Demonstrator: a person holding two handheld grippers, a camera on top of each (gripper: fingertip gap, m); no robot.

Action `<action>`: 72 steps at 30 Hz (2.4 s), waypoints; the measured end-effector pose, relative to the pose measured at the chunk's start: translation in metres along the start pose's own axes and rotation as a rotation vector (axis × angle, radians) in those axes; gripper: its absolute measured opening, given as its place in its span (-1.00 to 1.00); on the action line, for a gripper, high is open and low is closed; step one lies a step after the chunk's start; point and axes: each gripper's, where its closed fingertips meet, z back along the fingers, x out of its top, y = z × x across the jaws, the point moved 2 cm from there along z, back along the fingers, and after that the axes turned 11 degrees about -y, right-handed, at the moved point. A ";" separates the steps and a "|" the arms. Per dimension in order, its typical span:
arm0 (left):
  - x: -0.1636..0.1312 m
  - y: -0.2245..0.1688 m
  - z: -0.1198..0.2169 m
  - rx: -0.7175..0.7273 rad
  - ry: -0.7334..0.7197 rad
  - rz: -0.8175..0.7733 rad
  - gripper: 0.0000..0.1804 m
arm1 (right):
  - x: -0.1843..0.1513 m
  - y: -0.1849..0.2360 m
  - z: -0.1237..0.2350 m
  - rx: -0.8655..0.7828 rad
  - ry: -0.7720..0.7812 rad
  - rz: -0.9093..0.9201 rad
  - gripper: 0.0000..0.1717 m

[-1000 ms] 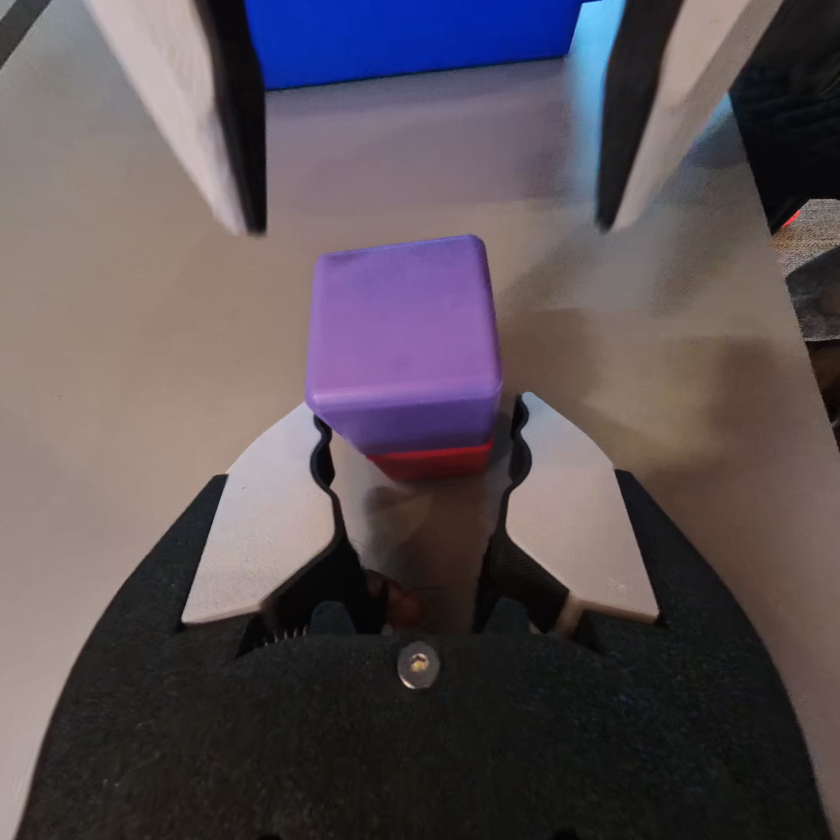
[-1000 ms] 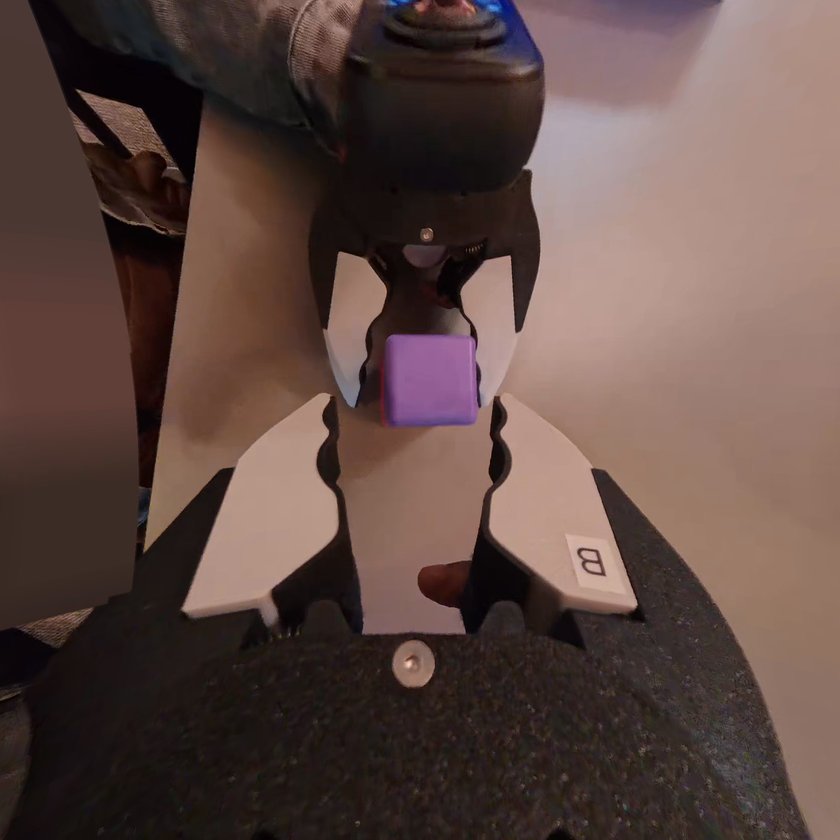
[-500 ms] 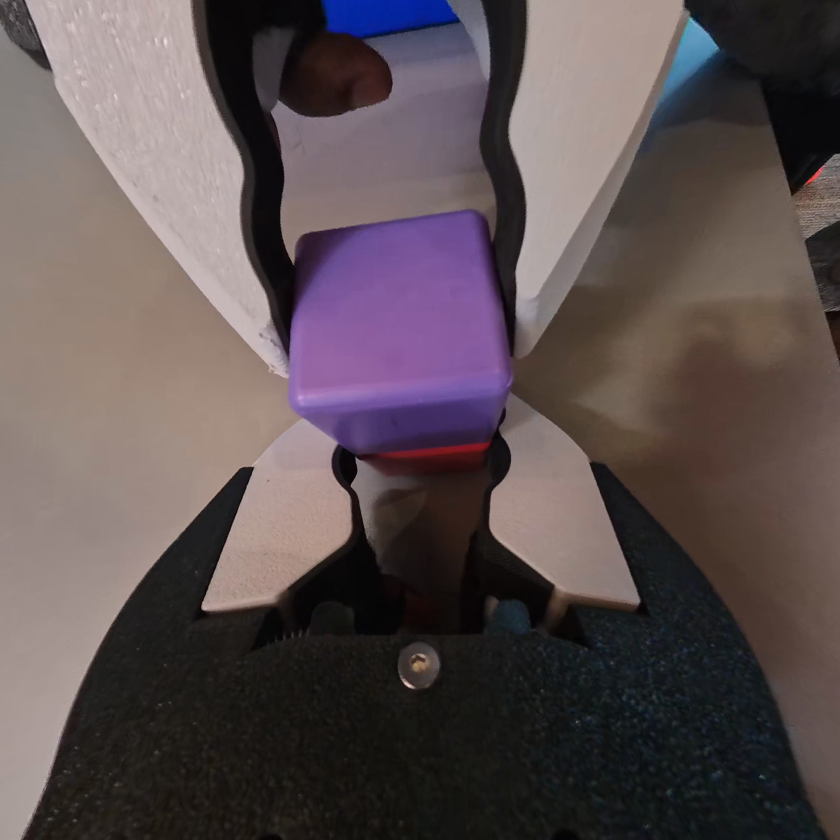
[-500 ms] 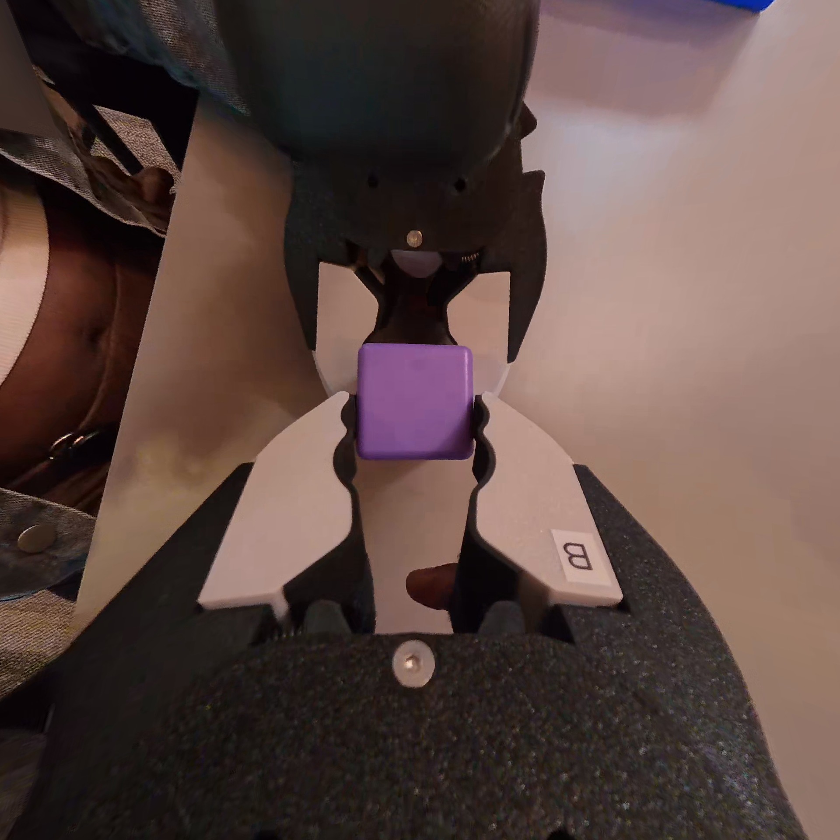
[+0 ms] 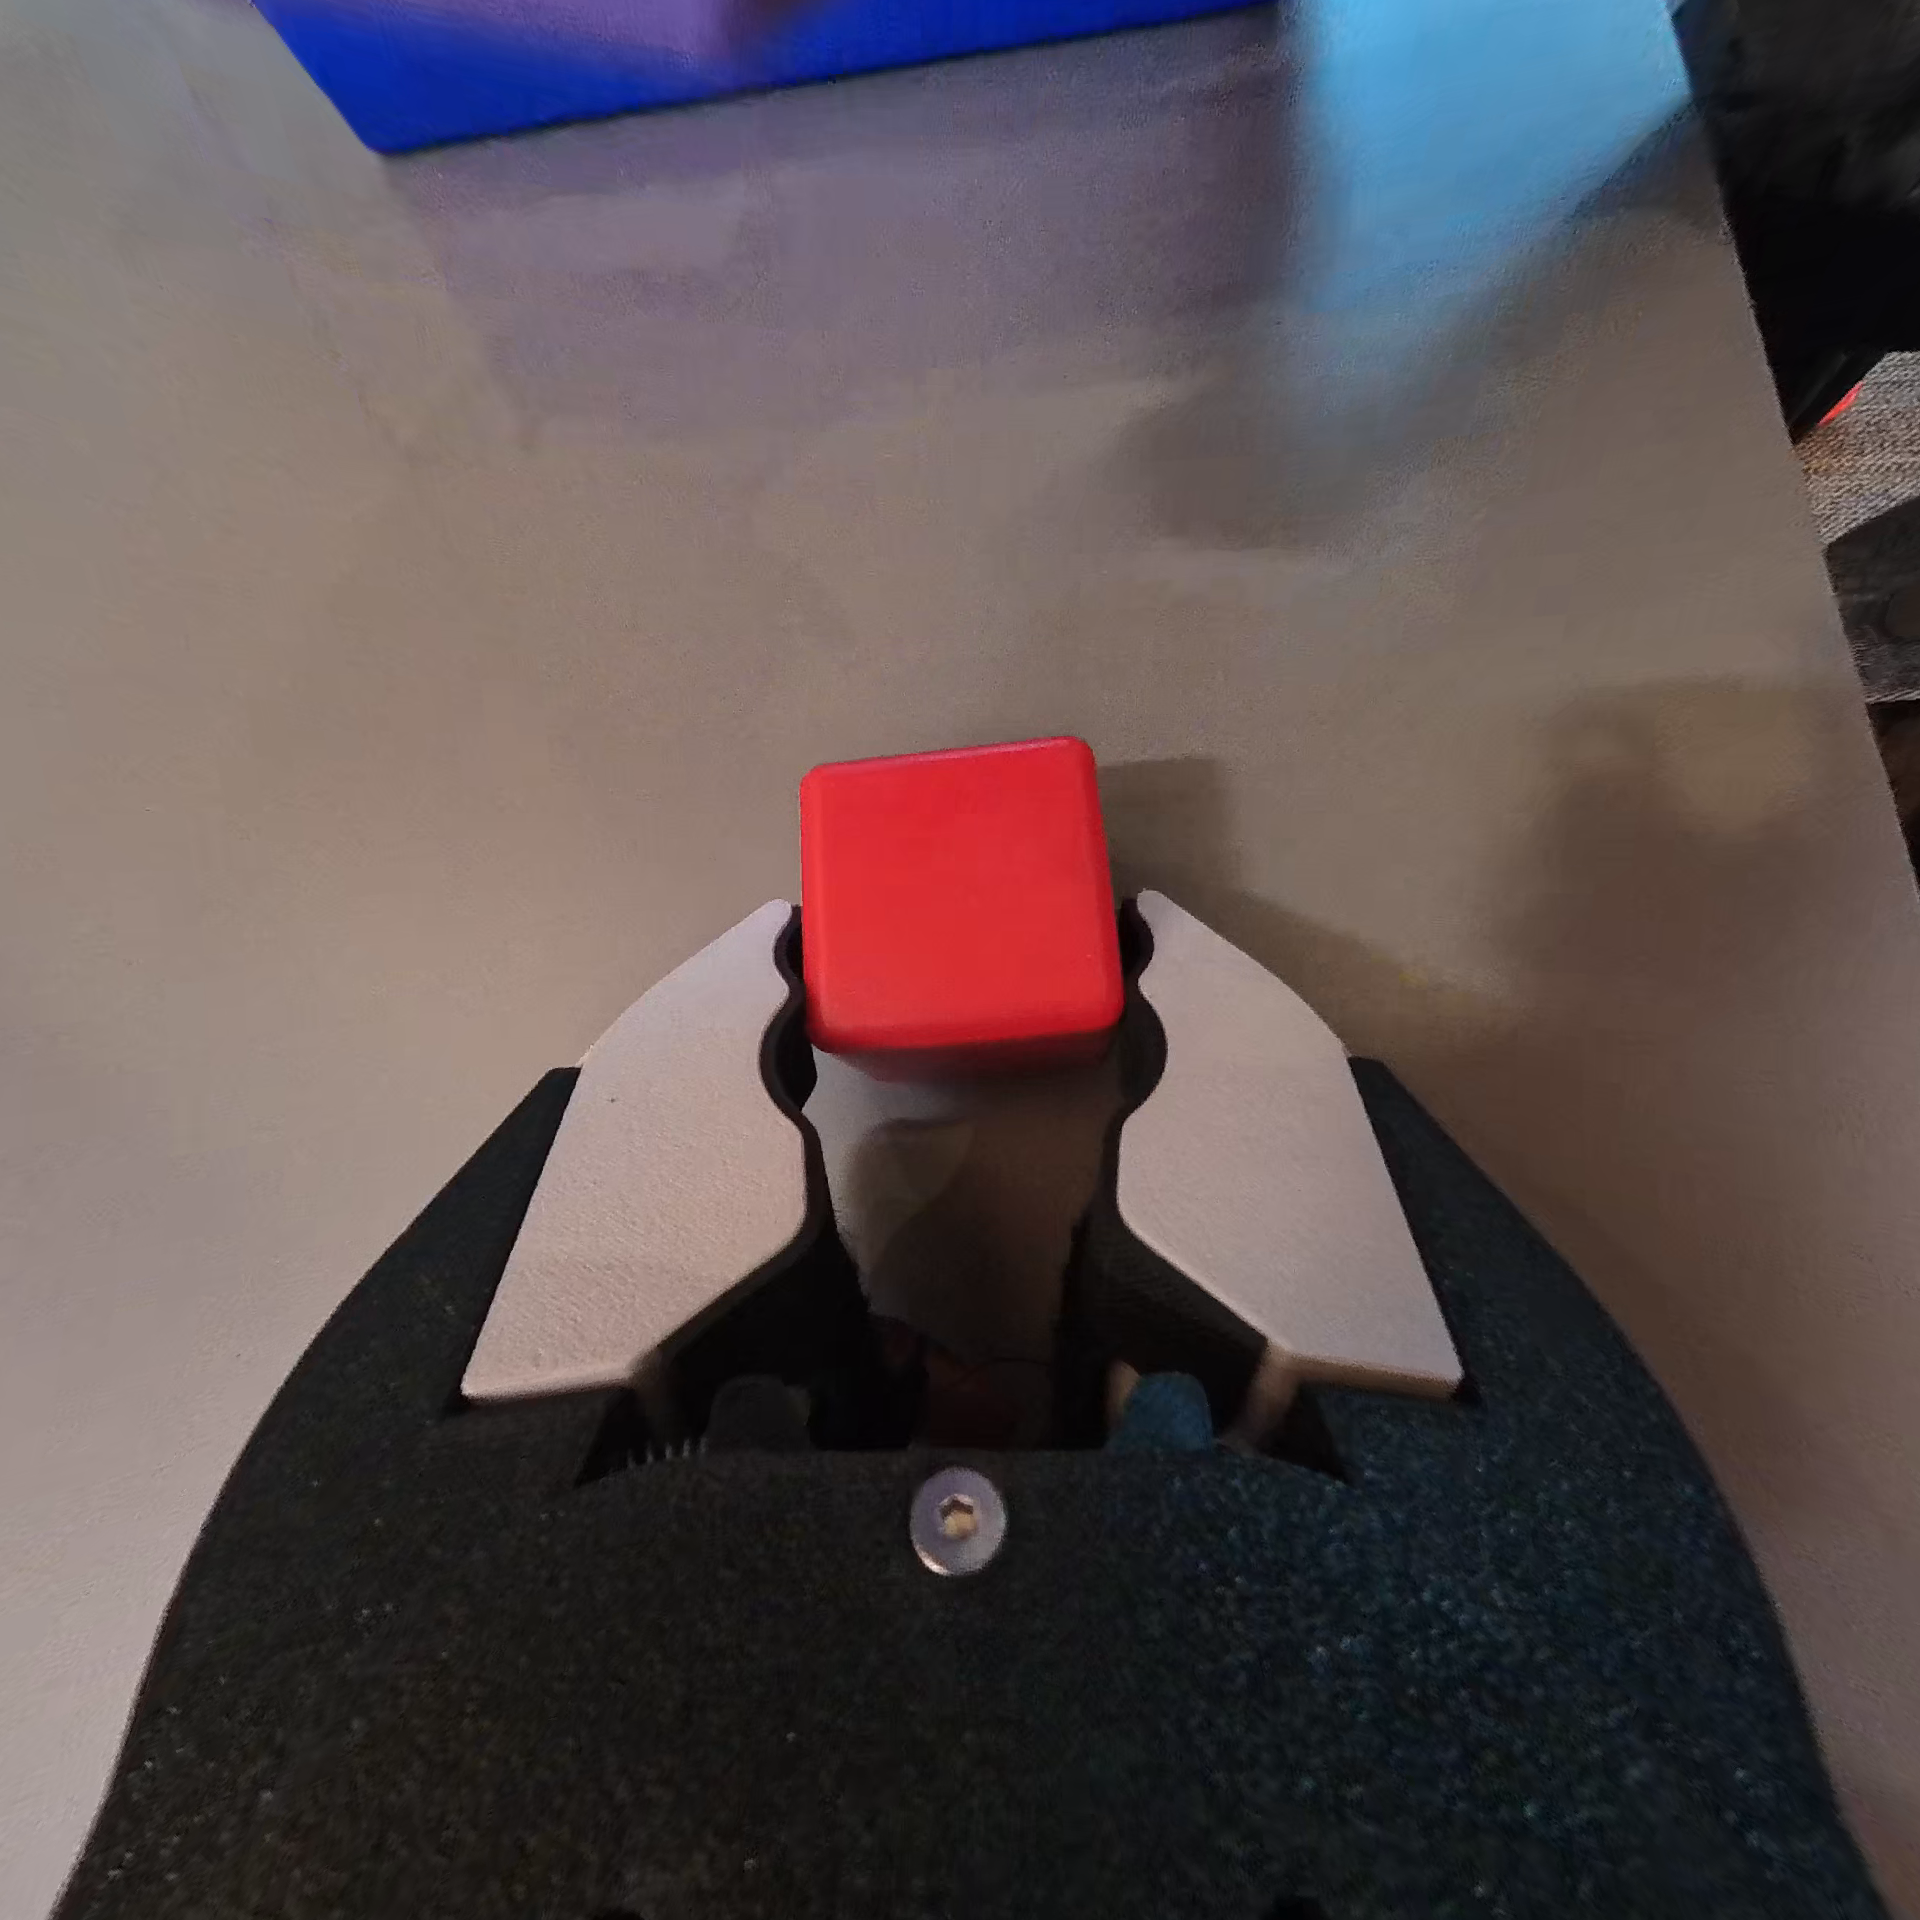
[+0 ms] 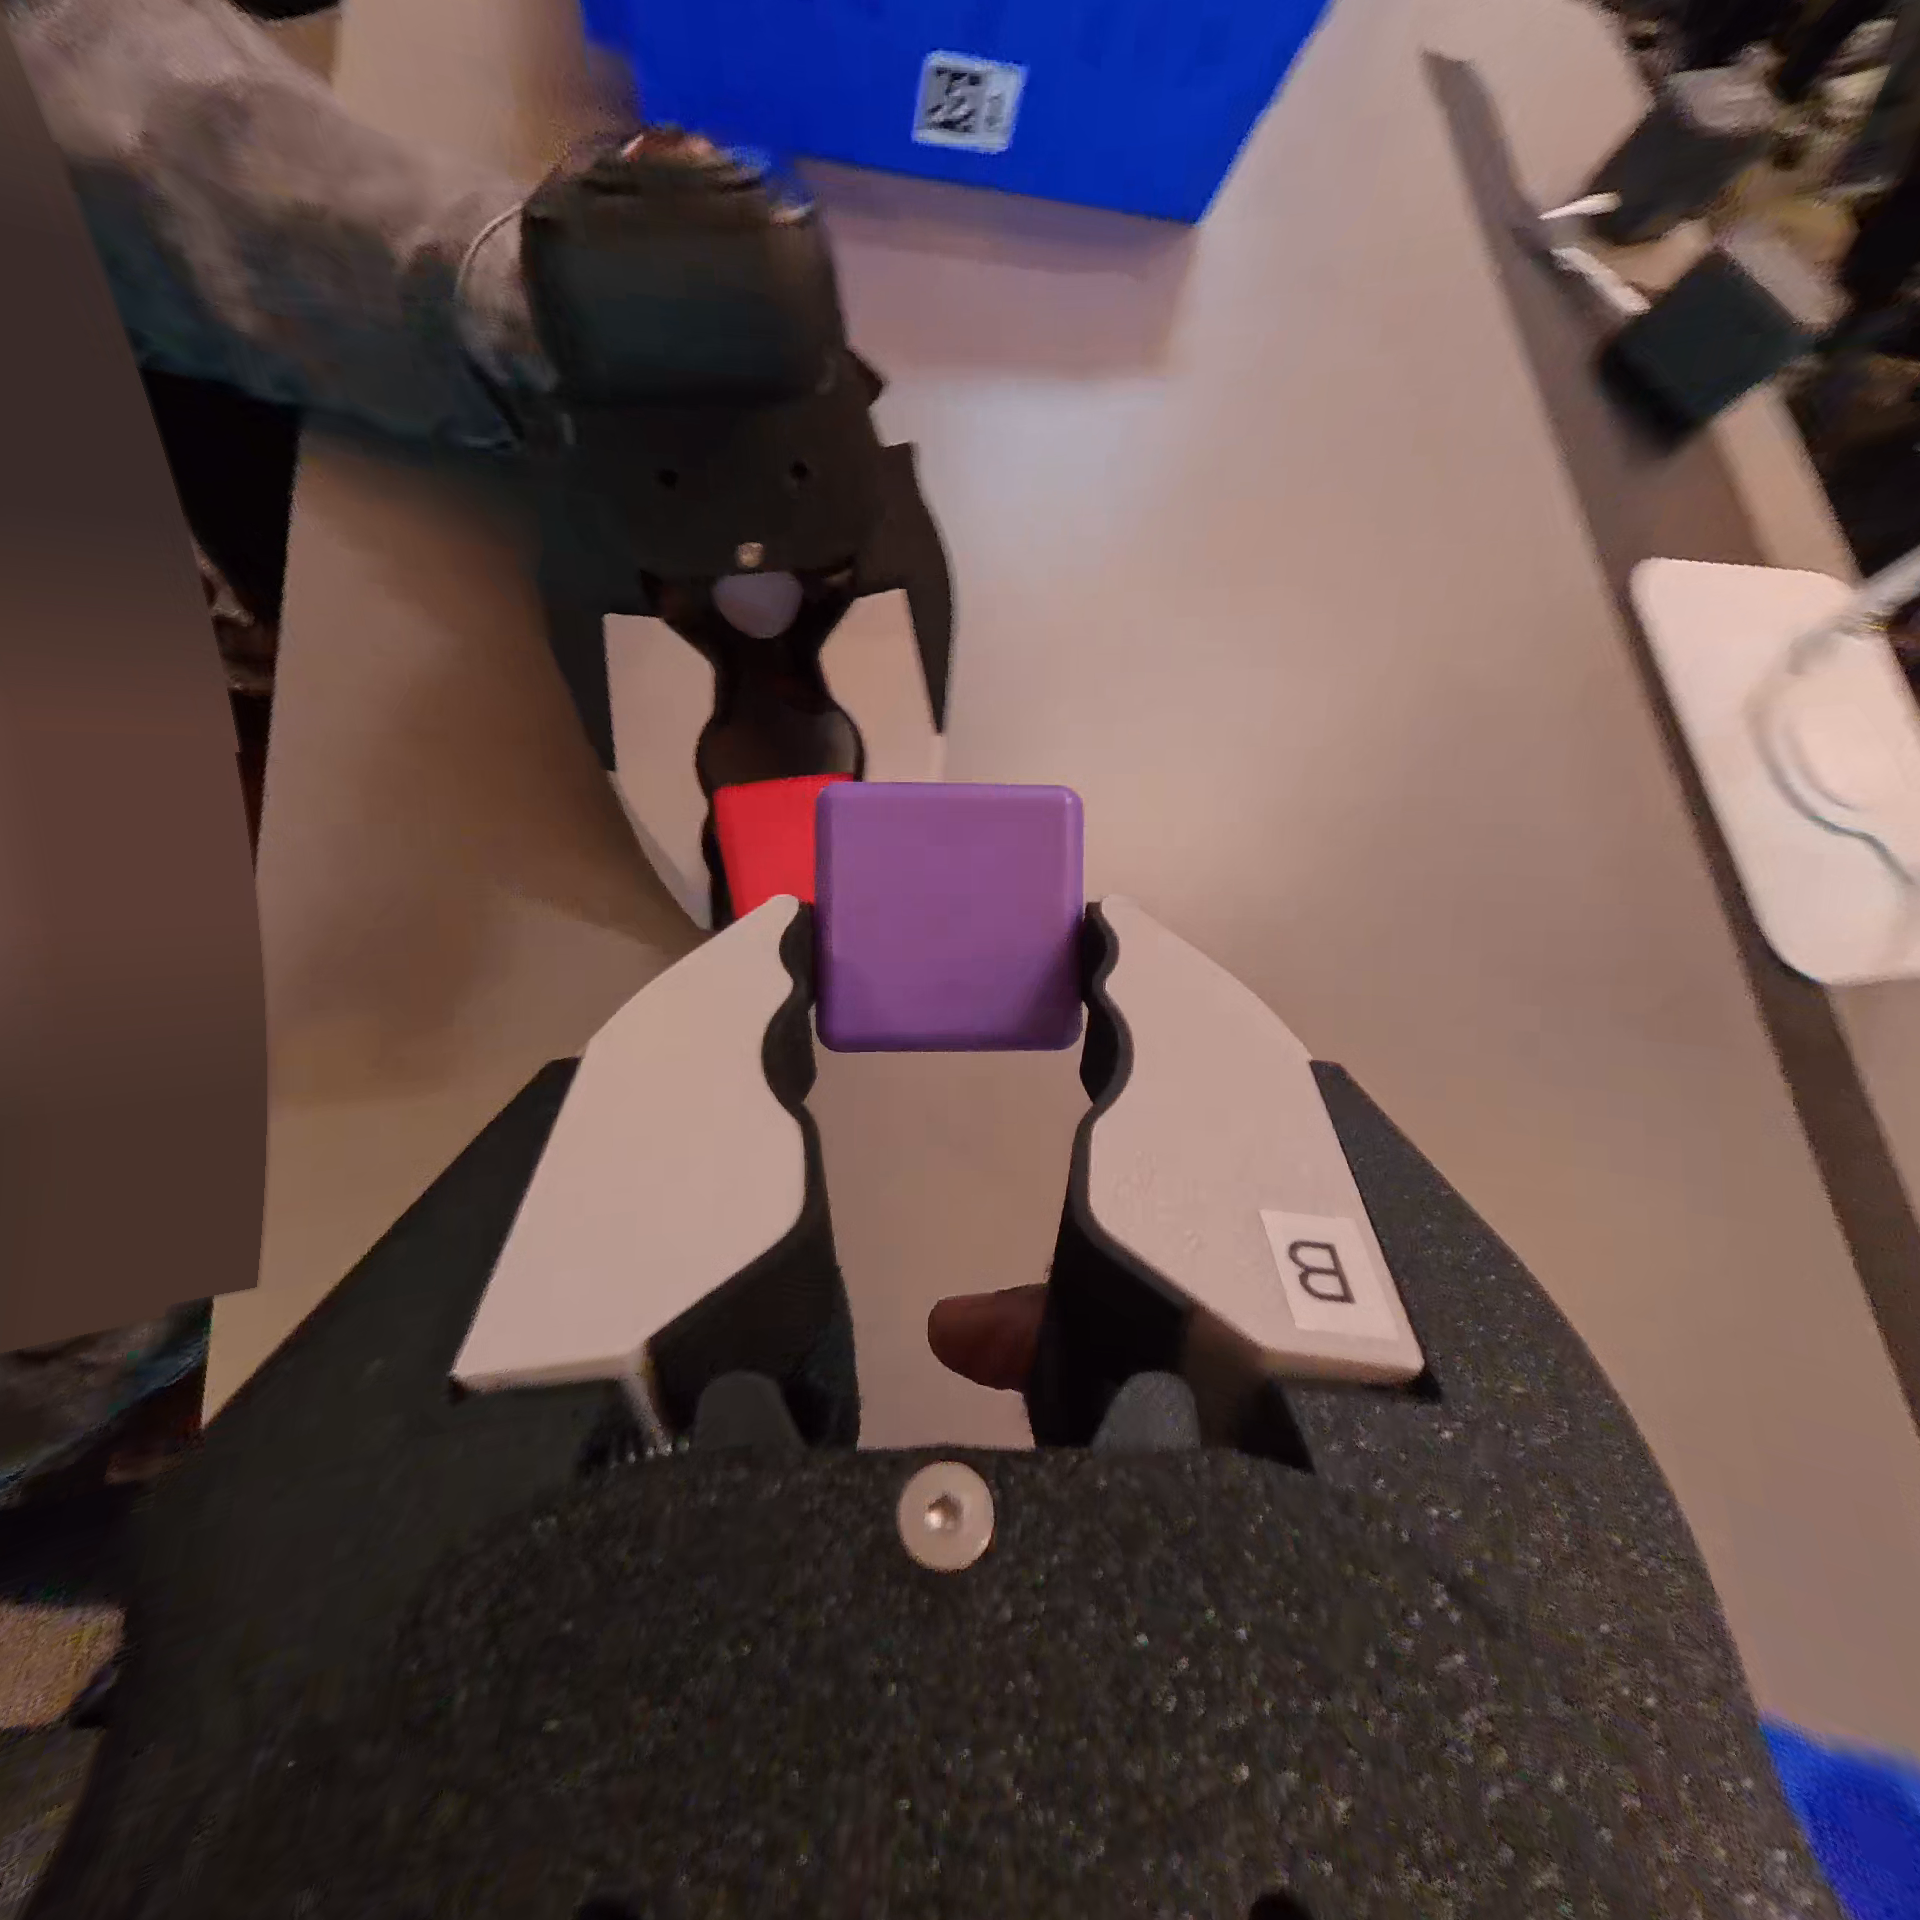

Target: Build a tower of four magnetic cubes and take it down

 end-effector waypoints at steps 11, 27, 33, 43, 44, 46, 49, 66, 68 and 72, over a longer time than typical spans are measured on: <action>0.000 0.000 0.000 -0.003 -0.001 -0.001 -0.38 | -0.100 -0.035 0.180 -0.747 0.281 -0.407 -0.43; -0.001 0.000 0.000 -0.014 0.002 0.009 -0.38 | -0.215 -0.025 0.160 -0.640 0.472 -0.680 -0.43; 0.000 -0.003 0.000 -0.037 -0.003 -0.002 -0.30 | -0.178 -0.042 0.184 -0.802 0.382 -0.612 -0.24; 0.042 -0.002 0.032 -0.110 -0.317 0.107 0.60 | -0.001 0.020 0.049 -0.191 -0.021 -0.067 -0.10; 0.044 0.002 0.034 -0.092 -0.331 0.104 0.61 | -0.002 0.030 0.028 -0.102 0.007 -0.048 -0.10; 0.042 0.007 0.034 -0.058 -0.324 0.091 0.61 | -0.010 0.043 -0.009 0.036 0.074 -0.028 -0.14; 0.037 0.006 0.032 -0.056 -0.289 0.078 0.62 | -0.028 0.050 -0.053 0.143 0.151 -0.011 -0.18; 0.036 0.009 0.032 -0.027 -0.279 0.076 0.59 | -0.010 0.015 -0.015 -0.144 0.121 -0.066 -0.44; 0.035 0.008 0.030 -0.029 -0.268 0.071 0.58 | -0.006 0.004 0.029 -0.270 0.103 -0.100 -0.44; 0.031 0.007 0.028 -0.026 -0.238 0.053 0.58 | -0.039 -0.018 0.129 -0.593 0.184 -0.225 -0.44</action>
